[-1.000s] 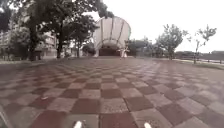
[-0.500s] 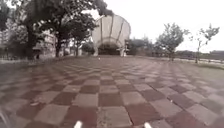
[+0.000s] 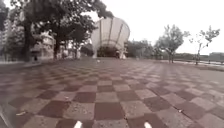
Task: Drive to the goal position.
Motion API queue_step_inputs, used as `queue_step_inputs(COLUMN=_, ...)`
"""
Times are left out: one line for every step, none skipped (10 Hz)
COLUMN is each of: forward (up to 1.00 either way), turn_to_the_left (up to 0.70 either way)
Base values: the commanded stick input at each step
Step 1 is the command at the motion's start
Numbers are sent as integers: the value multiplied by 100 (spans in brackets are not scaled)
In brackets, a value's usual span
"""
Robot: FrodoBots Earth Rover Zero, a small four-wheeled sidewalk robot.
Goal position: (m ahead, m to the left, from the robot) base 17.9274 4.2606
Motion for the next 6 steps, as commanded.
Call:
queue_step_inputs(forward=50, turn_to_the_left=0)
queue_step_inputs(forward=50, turn_to_the_left=0)
queue_step_inputs(forward=50, turn_to_the_left=0)
queue_step_inputs(forward=50, turn_to_the_left=0)
queue_step_inputs(forward=50, turn_to_the_left=0)
queue_step_inputs(forward=50, turn_to_the_left=0)
